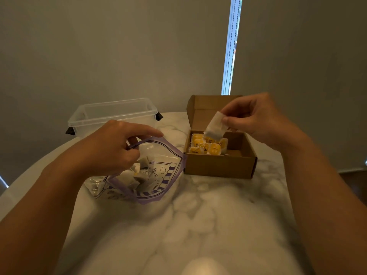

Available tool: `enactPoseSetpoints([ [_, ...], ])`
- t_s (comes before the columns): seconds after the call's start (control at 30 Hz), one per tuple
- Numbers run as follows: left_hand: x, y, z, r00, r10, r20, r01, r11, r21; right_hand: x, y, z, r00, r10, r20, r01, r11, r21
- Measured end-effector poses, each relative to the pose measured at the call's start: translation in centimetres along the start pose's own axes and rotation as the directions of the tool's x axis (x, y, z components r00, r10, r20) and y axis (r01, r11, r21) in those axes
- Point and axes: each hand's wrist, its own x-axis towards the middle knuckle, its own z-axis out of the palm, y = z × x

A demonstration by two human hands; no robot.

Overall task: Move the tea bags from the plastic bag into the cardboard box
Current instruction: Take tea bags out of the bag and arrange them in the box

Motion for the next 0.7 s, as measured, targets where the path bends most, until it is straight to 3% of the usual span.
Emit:
enactPoseSetpoints([
  [0.1, 0.0, 0.0, 0.0, 1.000, 0.010, 0.002, -0.010, 1.000, -0.004, 1.0, 2.3, -0.5, 0.994, 0.065, -0.090, -0.085, 0.968, -0.235],
  [0.2, 0.1, 0.1, 0.0, 1.000, 0.023, 0.002, -0.023, 1.000, 0.005, 1.6, 4.2, -0.5, 0.990, 0.135, -0.048, -0.143, 0.907, -0.395],
  [0.43, 0.1, 0.1, 0.0, 0.999, 0.037, -0.006, -0.037, 0.999, 0.002, 3.4, 5.3, 0.5, 0.942, 0.262, 0.209, -0.083, 0.785, -0.614],
  [0.7, 0.0, -0.1, 0.2, 1.000, 0.030, -0.010, -0.030, 0.999, -0.011, 4.1, 7.0, 2.2, 0.953, 0.262, 0.152, -0.084, 0.709, -0.700],
])
